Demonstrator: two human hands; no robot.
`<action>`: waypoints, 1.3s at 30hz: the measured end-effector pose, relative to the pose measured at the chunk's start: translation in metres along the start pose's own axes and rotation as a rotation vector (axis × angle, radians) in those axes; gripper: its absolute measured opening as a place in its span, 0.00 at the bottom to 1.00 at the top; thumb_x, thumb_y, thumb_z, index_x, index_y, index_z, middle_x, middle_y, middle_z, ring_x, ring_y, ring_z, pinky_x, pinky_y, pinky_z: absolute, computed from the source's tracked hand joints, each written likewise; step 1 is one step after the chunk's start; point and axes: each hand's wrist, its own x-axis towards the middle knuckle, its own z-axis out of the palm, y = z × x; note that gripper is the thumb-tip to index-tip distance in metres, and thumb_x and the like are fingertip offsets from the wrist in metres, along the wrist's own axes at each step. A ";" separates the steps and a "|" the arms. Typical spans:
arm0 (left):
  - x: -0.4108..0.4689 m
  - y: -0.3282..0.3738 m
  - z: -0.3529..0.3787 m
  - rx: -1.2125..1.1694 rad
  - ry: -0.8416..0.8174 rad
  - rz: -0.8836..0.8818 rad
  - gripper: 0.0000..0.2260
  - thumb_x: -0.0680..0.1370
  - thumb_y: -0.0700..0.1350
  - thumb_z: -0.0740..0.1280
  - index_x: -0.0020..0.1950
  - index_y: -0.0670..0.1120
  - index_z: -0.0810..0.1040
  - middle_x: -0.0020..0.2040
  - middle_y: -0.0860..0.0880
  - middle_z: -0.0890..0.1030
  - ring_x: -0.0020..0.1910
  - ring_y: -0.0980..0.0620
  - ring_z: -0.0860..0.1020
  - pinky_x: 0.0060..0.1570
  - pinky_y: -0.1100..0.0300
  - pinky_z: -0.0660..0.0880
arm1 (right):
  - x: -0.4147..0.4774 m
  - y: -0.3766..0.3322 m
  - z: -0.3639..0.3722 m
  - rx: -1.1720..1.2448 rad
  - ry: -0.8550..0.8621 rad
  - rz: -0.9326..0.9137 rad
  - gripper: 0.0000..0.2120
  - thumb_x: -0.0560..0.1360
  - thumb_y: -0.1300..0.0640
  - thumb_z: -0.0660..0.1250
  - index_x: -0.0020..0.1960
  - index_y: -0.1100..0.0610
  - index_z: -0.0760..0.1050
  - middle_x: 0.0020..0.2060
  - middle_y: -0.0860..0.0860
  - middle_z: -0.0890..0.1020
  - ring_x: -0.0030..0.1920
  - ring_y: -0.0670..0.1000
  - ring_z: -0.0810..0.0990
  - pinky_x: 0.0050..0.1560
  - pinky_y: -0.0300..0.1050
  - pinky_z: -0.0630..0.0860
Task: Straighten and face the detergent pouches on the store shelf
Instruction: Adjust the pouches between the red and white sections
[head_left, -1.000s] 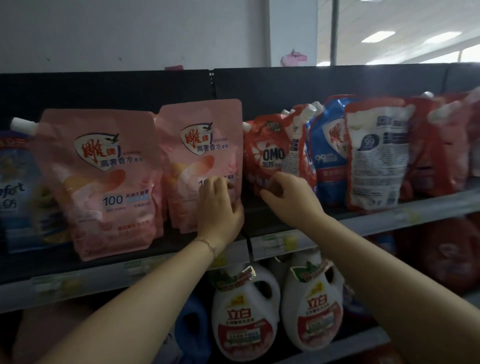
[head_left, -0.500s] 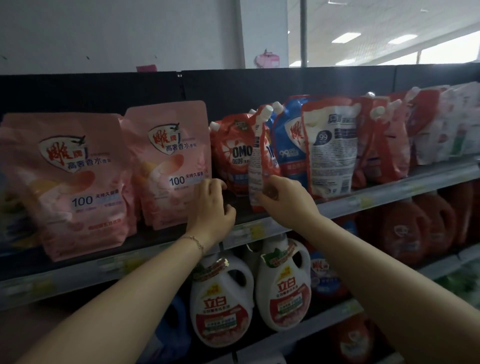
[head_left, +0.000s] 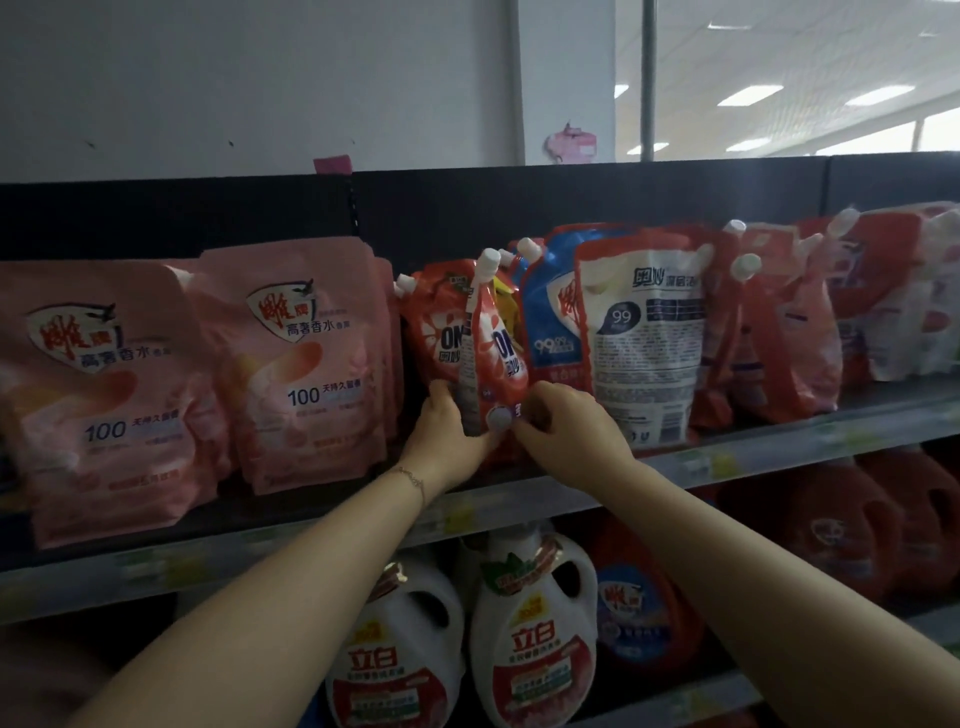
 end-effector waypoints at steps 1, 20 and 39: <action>0.005 0.001 0.007 -0.044 -0.008 -0.026 0.39 0.68 0.58 0.75 0.68 0.44 0.59 0.65 0.45 0.70 0.62 0.45 0.73 0.59 0.51 0.74 | 0.002 0.006 0.000 0.000 -0.013 -0.003 0.11 0.75 0.47 0.65 0.41 0.50 0.66 0.39 0.45 0.72 0.39 0.48 0.72 0.34 0.44 0.65; 0.051 -0.028 0.000 -0.187 -0.177 -0.077 0.31 0.61 0.38 0.81 0.61 0.48 0.76 0.53 0.54 0.82 0.54 0.54 0.80 0.55 0.59 0.77 | 0.050 0.041 0.036 -0.020 -0.002 -0.381 0.39 0.69 0.45 0.72 0.74 0.52 0.59 0.74 0.52 0.58 0.73 0.55 0.57 0.69 0.56 0.64; 0.042 -0.033 0.008 -0.201 -0.073 -0.211 0.39 0.75 0.42 0.70 0.78 0.43 0.48 0.74 0.41 0.63 0.71 0.44 0.65 0.62 0.60 0.65 | 0.047 0.007 0.052 0.415 0.025 -0.043 0.37 0.73 0.51 0.69 0.74 0.56 0.53 0.71 0.51 0.58 0.72 0.51 0.56 0.72 0.46 0.60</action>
